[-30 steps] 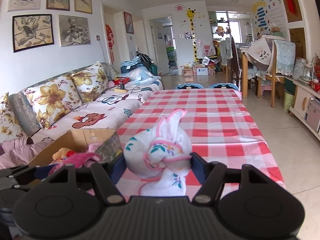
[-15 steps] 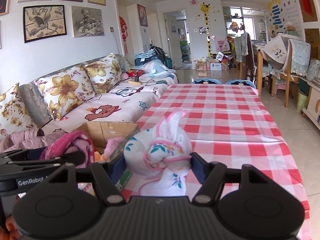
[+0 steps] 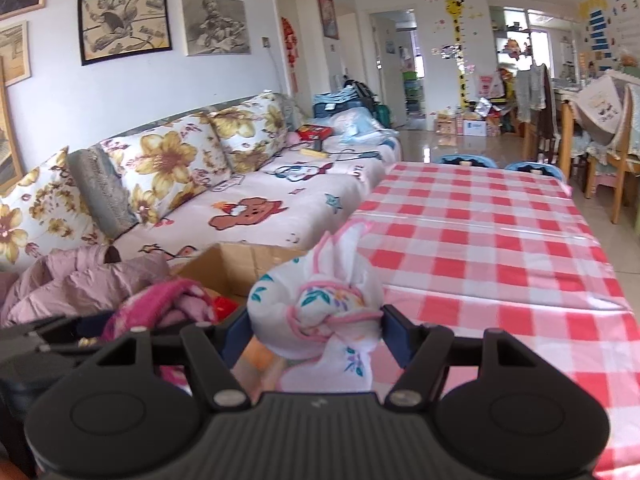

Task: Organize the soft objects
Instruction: 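Lift the hat with the left tool while the right tool lifts the cloth toward the box, then open both tools over the cardboard box to drop the hat and cloth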

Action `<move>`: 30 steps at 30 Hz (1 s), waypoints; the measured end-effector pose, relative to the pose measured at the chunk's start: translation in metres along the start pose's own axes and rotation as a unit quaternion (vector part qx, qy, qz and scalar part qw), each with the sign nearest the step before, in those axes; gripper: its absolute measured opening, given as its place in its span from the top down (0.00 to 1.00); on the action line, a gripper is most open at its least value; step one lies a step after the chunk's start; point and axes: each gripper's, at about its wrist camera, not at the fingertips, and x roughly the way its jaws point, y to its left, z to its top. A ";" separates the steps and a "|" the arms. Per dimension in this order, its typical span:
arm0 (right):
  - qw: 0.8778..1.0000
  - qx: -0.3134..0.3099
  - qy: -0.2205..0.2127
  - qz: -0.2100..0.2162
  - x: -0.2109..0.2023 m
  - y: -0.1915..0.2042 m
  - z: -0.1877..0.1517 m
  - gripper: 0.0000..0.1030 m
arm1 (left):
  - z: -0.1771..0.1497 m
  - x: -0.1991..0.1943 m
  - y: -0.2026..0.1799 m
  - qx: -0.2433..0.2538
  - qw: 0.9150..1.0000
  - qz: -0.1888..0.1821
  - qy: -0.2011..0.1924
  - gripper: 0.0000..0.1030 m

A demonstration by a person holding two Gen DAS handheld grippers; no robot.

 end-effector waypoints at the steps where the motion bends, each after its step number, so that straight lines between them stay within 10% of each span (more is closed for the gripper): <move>1: 1.000 0.000 0.001 0.006 0.004 0.003 0.003 0.34 | 0.001 0.001 0.002 -0.004 1.000 0.003 0.000 0.08; 24: 0.997 0.008 0.037 0.072 0.111 0.027 0.029 0.33 | 0.007 0.030 0.034 -0.054 0.997 0.020 0.042 0.08; 30: 0.993 0.056 0.044 0.093 0.127 0.021 0.024 0.13 | 0.003 0.036 0.028 -0.016 0.998 0.033 0.049 0.00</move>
